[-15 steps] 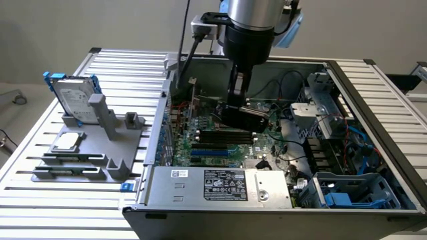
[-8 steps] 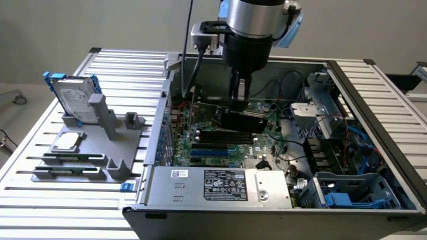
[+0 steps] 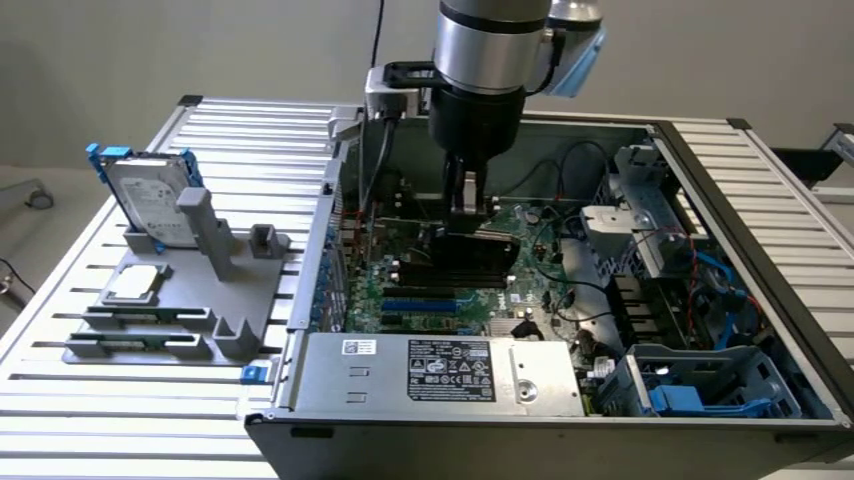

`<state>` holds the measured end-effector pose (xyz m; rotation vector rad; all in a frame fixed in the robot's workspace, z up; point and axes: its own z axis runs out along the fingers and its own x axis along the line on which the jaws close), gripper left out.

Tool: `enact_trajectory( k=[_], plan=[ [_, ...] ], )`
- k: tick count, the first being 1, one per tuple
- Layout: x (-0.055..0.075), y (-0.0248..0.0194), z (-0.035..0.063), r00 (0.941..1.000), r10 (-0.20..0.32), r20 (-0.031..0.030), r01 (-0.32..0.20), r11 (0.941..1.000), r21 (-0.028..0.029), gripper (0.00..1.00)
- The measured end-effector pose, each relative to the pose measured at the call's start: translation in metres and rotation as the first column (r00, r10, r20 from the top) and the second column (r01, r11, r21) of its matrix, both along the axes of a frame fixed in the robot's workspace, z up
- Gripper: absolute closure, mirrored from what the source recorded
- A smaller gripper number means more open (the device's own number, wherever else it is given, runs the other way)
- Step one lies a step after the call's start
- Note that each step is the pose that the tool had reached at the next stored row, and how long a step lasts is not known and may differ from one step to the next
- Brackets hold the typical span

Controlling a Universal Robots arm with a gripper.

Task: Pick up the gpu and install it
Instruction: 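Insert the gpu into the slot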

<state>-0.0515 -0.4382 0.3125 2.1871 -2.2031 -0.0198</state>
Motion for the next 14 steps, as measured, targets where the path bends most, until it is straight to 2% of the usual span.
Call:
enact_trajectory(
  k=[2, 10, 14],
  plan=[
    [-0.006, -0.0005, -0.0037, 1.0, 0.002, -0.0001, -0.002, 1.0, 0.0, 0.74],
    [-0.009, -0.0078, -0.0159, 0.9992, 0.039, 0.0003, -0.039, 0.9992, 0.008, 0.74],
    [-0.013, -0.0131, -0.0211, 0.9991, 0.042, 0.0025, -0.042, 0.9991, 0.0089, 0.74]
  ],
)
